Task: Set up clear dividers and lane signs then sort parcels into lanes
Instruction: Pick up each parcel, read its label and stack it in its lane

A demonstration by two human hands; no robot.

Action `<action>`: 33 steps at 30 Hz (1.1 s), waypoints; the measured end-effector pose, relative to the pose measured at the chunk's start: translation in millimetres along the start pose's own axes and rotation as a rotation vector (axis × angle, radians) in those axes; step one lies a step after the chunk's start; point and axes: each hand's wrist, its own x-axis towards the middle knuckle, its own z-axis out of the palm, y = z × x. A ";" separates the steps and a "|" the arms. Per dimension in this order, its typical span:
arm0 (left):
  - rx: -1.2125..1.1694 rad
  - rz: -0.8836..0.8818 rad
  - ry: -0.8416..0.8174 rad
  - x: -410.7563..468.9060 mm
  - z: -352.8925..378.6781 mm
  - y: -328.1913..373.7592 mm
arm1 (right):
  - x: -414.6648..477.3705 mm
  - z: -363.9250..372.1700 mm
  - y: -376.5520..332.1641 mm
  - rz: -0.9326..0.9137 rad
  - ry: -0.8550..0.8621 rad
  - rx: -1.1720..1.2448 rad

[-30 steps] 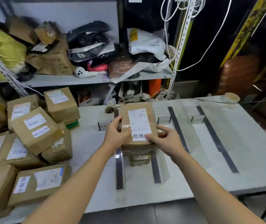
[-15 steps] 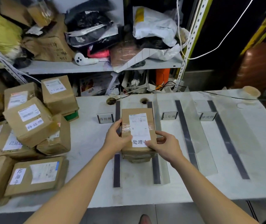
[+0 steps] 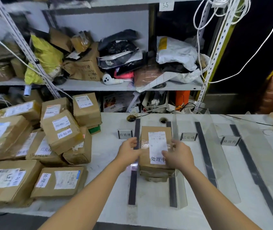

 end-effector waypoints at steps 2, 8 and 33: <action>0.068 0.004 0.049 -3.1 -25.7 -3.9 | 1.7 6.0 -26.6 -0.112 0.024 -0.046; 0.290 0.012 0.255 -11.5 -138.0 -24.0 | 11.2 55.8 -117.1 -0.374 -0.114 -0.133; 0.201 -0.113 0.314 66.5 -341.6 -138.9 | 47.0 264.4 -308.2 -0.344 -0.434 -0.145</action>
